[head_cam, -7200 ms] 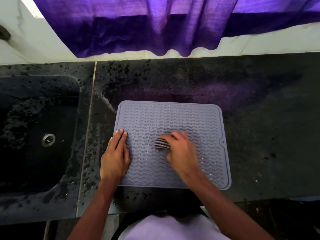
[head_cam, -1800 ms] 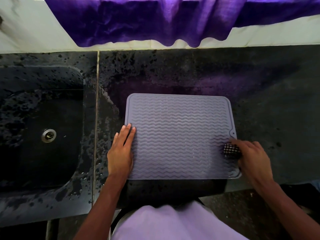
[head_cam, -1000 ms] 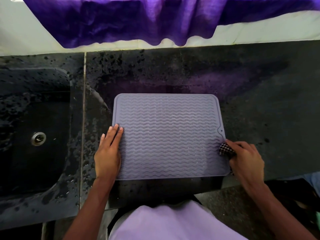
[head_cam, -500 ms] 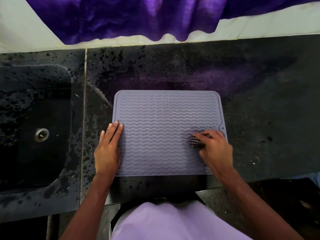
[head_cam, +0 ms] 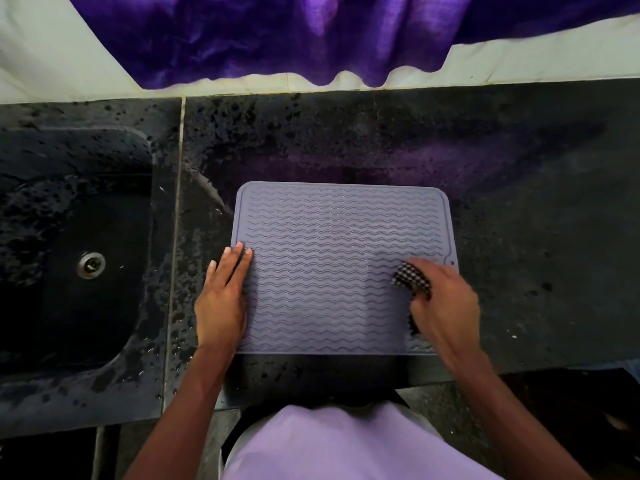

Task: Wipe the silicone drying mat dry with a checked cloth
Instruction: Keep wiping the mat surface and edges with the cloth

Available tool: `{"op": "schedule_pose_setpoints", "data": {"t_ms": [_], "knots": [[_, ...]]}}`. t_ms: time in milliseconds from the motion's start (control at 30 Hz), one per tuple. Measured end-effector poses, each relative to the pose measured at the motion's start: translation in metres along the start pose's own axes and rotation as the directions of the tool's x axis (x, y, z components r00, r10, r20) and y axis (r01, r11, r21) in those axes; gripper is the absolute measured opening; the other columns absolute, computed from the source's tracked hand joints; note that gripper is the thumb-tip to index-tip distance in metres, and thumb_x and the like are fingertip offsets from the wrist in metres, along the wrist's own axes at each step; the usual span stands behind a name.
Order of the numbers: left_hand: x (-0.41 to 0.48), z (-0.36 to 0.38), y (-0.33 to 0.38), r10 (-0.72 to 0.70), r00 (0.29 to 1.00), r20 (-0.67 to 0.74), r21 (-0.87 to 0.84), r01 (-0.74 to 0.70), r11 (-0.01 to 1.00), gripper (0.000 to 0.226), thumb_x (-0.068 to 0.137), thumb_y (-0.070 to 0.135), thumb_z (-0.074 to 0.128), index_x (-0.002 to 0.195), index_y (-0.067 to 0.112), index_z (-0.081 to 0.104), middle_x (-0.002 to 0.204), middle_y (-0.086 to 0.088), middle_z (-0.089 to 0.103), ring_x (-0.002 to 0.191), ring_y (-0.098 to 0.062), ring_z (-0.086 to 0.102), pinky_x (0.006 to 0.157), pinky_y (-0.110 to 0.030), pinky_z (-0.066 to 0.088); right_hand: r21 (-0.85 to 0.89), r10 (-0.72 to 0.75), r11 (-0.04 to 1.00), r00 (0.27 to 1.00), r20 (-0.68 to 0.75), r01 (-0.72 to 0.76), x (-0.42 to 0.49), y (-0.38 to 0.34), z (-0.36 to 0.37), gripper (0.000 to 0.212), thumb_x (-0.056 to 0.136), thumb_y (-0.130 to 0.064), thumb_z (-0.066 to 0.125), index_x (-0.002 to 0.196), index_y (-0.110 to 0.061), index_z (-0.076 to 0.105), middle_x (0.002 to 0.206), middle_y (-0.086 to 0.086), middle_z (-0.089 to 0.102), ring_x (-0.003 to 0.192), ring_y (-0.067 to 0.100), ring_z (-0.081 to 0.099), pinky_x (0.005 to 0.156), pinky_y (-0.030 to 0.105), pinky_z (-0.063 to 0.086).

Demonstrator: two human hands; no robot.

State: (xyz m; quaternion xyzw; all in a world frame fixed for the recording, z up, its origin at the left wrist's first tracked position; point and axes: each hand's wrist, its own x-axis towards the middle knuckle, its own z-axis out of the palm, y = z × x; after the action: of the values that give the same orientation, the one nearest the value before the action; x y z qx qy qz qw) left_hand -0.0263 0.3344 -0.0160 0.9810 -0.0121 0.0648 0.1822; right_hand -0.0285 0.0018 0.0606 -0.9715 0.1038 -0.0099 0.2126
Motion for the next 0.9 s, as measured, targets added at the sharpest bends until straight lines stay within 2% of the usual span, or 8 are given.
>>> {"op": "schedule_pose_setpoints", "data": {"t_ms": [100,200,333,467,567,667,767,900], "knots": [[0.000,0.000,-0.002,0.003,1.000,0.006,0.001,-0.003,1.000,0.079,0.078,-0.022,0.058,0.151,0.009,0.048,0.160,-0.005,0.041,0.148,-0.025,0.038,0.123,-0.044,0.027,-0.049,-0.082,0.995,0.991,0.104,0.087,-0.005,-0.009,0.016,0.057,0.067,-0.002,0.063,0.118,-0.026,0.068,0.109,0.002,0.066,0.098,0.030,0.060,0.077,0.037,0.053],[0.000,0.000,-0.003,0.009,1.000,0.009,-0.004,-0.009,1.000,0.079,0.079,-0.022,0.057,0.151,0.009,0.048,0.161,-0.006,0.041,0.148,-0.026,0.039,0.123,-0.046,0.027,-0.096,0.043,0.995,0.997,0.059,-0.037,-0.005,0.006,0.010,0.057,0.066,-0.006,0.062,0.115,-0.034,0.068,0.111,-0.005,0.063,0.102,0.026,0.058,0.074,0.041,0.055],[0.000,0.000,-0.003,0.007,1.000,0.003,-0.022,-0.007,1.000,0.078,0.080,-0.023,0.055,0.151,0.009,0.048,0.160,-0.006,0.041,0.148,-0.026,0.038,0.124,-0.045,0.025,-0.143,0.193,0.970,0.980,-0.040,-0.196,-0.005,0.031,-0.012,0.057,0.067,-0.005,0.062,0.115,-0.034,0.068,0.109,0.001,0.062,0.096,0.033,0.058,0.073,0.043,0.052],[0.002,0.003,-0.007,0.000,1.000,0.007,-0.070,0.001,0.998,0.077,0.080,-0.024,0.053,0.150,0.008,0.049,0.161,-0.005,0.041,0.149,-0.024,0.036,0.128,-0.031,0.010,-0.150,0.239,0.957,0.968,-0.078,-0.249,-0.009,0.043,-0.024,0.058,0.065,-0.001,0.062,0.116,-0.028,0.068,0.109,0.007,0.063,0.095,0.037,0.058,0.076,0.044,0.051],[0.002,0.005,-0.015,0.014,1.000,0.012,-0.103,-0.012,0.995,0.069,0.085,-0.023,0.054,0.147,0.007,0.053,0.159,-0.006,0.043,0.147,-0.024,0.039,0.128,-0.028,0.007,-0.077,0.071,0.994,0.997,-0.044,-0.074,-0.013,0.024,-0.014,0.064,0.062,0.005,0.061,0.119,-0.022,0.067,0.110,0.007,0.066,0.099,0.034,0.057,0.083,0.037,0.048],[-0.003,0.004,-0.024,0.027,0.999,0.026,-0.103,-0.024,0.994,0.064,0.090,-0.015,0.056,0.148,0.012,0.052,0.161,-0.005,0.039,0.148,-0.029,0.039,0.127,-0.039,0.020,0.070,-0.164,0.985,0.984,0.069,0.159,-0.018,-0.025,0.012,0.063,0.059,-0.001,0.053,0.118,-0.021,0.068,0.112,0.002,0.068,0.100,0.027,0.059,0.091,0.028,0.042],[-0.010,0.000,-0.030,-0.009,0.995,0.104,-0.093,0.019,0.996,0.059,0.099,0.005,0.049,0.153,0.027,0.044,0.168,0.000,0.026,0.153,-0.033,0.028,0.118,-0.051,0.033,0.174,-0.364,0.927,0.909,0.203,0.332,-0.026,-0.089,0.040,0.062,0.061,-0.006,0.053,0.118,-0.027,0.067,0.109,-0.005,0.066,0.099,0.022,0.059,0.088,0.031,0.049],[-0.005,-0.009,-0.039,-0.036,0.983,0.182,-0.108,0.056,0.993,0.053,0.103,0.029,0.043,0.153,0.047,0.038,0.172,0.003,0.011,0.157,-0.032,0.016,0.119,-0.050,0.030,0.201,-0.527,0.850,0.796,0.298,0.487,-0.027,-0.160,0.068,0.054,0.067,-0.007,0.066,0.117,-0.028,0.064,0.105,-0.004,0.063,0.102,0.023,0.058,0.078,0.039,0.055]]}}
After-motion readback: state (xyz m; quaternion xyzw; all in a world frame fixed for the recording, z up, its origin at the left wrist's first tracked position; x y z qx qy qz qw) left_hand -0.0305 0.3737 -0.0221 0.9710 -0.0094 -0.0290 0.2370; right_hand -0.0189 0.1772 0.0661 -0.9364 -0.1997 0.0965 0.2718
